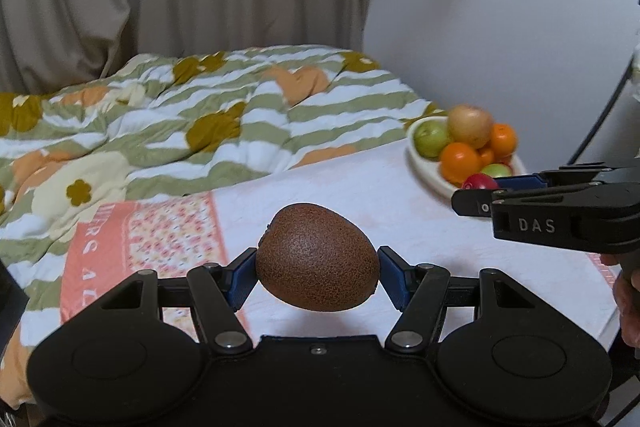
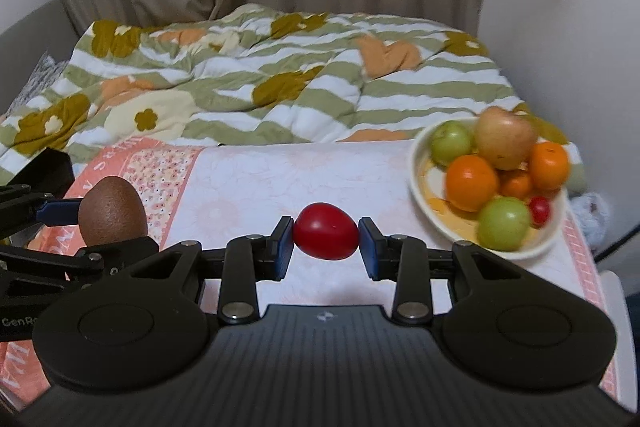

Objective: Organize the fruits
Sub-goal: 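Carry the kiwi and tomato to the bowl, release the kiwi inside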

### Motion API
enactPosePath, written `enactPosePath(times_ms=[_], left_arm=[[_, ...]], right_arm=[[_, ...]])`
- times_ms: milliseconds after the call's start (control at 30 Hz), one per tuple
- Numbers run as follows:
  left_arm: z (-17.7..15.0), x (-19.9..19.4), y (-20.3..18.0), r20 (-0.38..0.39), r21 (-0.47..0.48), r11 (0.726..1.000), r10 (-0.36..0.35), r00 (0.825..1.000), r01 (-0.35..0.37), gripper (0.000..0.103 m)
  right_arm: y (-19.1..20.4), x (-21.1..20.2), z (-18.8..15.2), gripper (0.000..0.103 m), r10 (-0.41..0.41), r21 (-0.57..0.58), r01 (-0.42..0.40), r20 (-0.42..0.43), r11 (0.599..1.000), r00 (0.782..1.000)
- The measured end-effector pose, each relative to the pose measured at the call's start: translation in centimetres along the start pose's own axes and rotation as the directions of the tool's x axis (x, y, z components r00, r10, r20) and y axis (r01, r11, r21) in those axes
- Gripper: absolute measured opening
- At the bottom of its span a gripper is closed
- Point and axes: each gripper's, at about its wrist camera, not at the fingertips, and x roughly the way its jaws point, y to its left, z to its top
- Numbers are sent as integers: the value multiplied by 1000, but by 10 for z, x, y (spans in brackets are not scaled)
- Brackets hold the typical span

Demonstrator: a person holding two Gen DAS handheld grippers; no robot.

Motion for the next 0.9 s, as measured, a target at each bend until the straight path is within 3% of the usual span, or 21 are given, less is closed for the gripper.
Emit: enactPosePath(times_ms=[400, 600, 900], left_arm=[[25, -7, -81, 55, -37, 999, 25, 998, -23, 68], [40, 11, -127, 62, -96, 994, 52, 997, -46, 68], [65, 61, -167, 42, -135, 988, 75, 996, -69, 68]], right_arm=[[-92, -52, -7, 50, 20, 13, -20, 37, 1000, 999], [-152, -51, -1, 50, 53, -21, -52, 34, 998, 998], [-218, -26, 13, 50, 81, -64, -79, 24, 995, 996]])
